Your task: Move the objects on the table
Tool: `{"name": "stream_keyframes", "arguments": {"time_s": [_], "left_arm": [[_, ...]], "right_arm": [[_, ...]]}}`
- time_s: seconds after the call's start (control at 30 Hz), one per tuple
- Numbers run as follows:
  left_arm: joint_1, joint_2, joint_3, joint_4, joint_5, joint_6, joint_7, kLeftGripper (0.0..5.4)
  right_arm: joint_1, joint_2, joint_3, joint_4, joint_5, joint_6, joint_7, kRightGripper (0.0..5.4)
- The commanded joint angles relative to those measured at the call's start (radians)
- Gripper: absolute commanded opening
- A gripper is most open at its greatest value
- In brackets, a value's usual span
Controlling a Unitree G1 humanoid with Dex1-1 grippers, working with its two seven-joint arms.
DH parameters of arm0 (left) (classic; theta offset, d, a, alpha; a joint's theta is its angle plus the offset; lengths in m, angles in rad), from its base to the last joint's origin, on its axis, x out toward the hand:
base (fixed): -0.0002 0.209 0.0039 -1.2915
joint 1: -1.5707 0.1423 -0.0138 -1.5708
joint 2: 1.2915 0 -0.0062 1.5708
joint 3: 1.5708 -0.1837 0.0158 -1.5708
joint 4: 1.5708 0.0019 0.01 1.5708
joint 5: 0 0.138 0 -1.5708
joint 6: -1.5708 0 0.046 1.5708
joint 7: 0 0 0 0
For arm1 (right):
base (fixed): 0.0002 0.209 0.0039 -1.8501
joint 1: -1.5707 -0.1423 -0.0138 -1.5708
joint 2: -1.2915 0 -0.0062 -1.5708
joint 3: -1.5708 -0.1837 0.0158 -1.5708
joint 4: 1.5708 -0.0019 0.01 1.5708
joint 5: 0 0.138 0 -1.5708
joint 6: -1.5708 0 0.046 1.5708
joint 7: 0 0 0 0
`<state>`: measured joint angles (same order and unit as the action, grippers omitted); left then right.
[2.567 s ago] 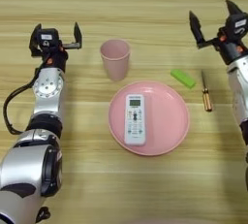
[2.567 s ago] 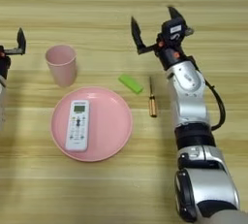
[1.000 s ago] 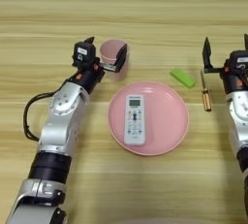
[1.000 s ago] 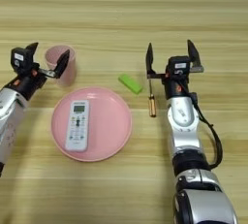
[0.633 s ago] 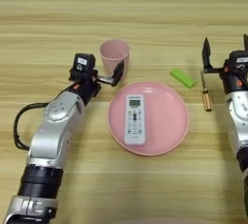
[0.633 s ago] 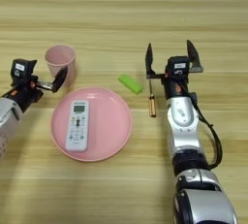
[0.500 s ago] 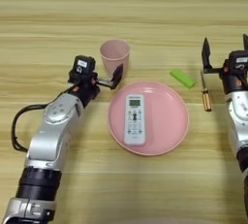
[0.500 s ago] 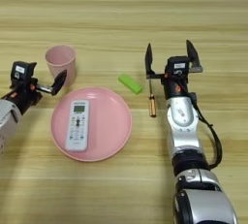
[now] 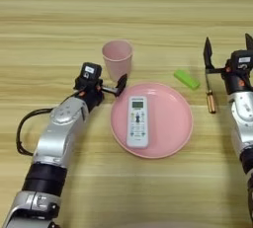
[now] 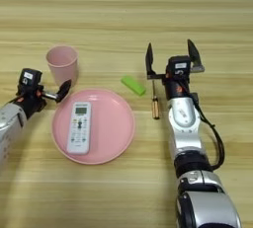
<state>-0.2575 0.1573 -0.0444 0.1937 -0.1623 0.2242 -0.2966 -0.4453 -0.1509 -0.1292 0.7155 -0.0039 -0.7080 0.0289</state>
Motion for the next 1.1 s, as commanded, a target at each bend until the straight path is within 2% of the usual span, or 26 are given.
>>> {"name": "stream_keyframes", "arguments": {"time_s": [0.03, 0.27, 0.97, 1.1], "left_arm": [[-0.037, -0.001, -0.008, 0.062, 0.031, -0.043, -0.006, 5.4], [-0.076, -0.005, 0.001, 0.129, 0.046, -0.085, -0.006, 5.4], [-0.248, -0.033, 0.0, 0.377, 0.084, -0.223, -0.032, 5.4], [-0.273, -0.038, 0.01, 0.427, 0.079, -0.253, -0.037, 5.03]], "right_arm": [[-0.013, 0.005, 0.006, 0.007, 0.001, 0.005, 0.0, 5.37], [-0.011, 0.005, 0.011, 0.004, 0.005, 0.007, 0.005, 5.37], [-0.011, 0.011, 0.022, 0.004, 0.003, 0.005, 0.005, 5.37], [-0.01, 0.011, 0.023, 0.003, 0.005, 0.005, 0.006, 5.4]]}}
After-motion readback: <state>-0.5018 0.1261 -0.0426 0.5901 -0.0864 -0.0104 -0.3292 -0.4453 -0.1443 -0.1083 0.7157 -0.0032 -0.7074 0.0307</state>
